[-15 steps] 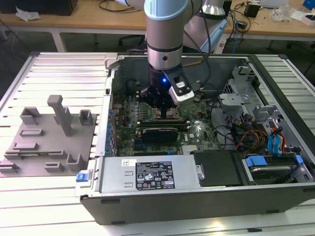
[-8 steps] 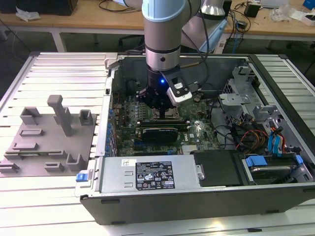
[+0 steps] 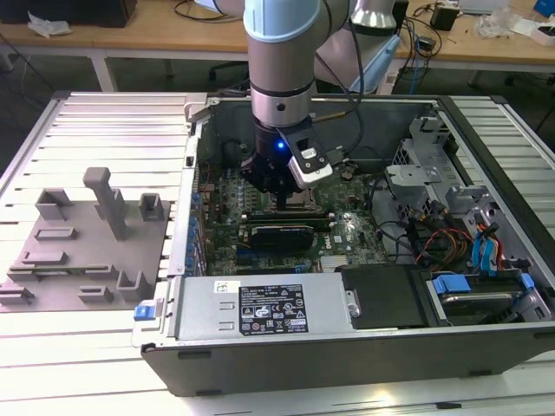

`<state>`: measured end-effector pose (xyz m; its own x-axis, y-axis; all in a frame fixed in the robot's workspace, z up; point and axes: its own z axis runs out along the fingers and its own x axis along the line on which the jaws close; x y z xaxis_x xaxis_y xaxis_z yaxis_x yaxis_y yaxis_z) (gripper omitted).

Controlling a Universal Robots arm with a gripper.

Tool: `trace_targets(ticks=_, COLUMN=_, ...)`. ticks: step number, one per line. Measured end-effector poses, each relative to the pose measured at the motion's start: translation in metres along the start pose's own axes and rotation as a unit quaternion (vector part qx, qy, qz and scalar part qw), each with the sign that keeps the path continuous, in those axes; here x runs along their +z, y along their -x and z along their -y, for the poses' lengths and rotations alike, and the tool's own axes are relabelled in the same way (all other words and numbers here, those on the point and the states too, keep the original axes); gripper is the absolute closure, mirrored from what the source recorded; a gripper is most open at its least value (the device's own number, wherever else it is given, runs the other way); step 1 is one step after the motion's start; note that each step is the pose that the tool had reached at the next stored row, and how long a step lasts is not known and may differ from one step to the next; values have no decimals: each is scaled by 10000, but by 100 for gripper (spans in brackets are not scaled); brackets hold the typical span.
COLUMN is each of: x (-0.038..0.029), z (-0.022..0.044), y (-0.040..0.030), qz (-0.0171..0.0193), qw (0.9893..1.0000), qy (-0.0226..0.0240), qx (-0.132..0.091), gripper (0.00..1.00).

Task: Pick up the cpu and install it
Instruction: 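Install the second cpu locking lever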

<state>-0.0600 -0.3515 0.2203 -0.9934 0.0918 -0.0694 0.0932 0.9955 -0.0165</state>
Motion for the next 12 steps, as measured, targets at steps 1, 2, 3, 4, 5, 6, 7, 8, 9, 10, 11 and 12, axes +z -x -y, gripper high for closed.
trace_targets(ticks=1, x=5, z=1, y=-7, qz=0, qw=10000, qy=5, qx=0, gripper=89)
trace_targets(ticks=2, x=8, z=2, y=-13, qz=-1, qw=10000, qy=8, qx=0, gripper=89)
trace_targets(ticks=3, x=17, z=3, y=-29, qz=-1, qw=10000, qy=12, qx=1, gripper=89)
trace_targets(ticks=4, x=26, z=4, y=-47, qz=0, qw=10000, qy=15, qx=0, gripper=89)
trace_targets(ticks=5, x=31, z=6, y=-59, qz=-1, qw=10000, qy=17, qx=1, gripper=89)
trace_targets(ticks=6, x=35, z=6, y=-67, qz=-1, qw=10000, qy=19, qx=1, gripper=89)
trace_targets(ticks=7, x=43, z=7, y=-84, qz=-1, qw=10000, qy=22, qx=1, gripper=89)
trace_targets(ticks=8, x=49, z=8, y=-101, qz=-1, qw=10000, qy=26, qx=2, gripper=89)
trace_targets(ticks=9, x=52, z=9, y=-112, qz=-1, qw=10000, qy=28, qx=2, gripper=89)
trace_targets(ticks=10, x=54, z=10, y=-123, qz=-1, qw=10000, qy=29, qx=2, gripper=89)
trace_targets(ticks=11, x=58, z=12, y=-144, qz=-2, qw=10000, qy=31, qx=2, gripper=89)
trace_targets(ticks=12, x=59, z=13, y=-149, qz=-2, qw=10000, qy=32, qx=2, gripper=89)
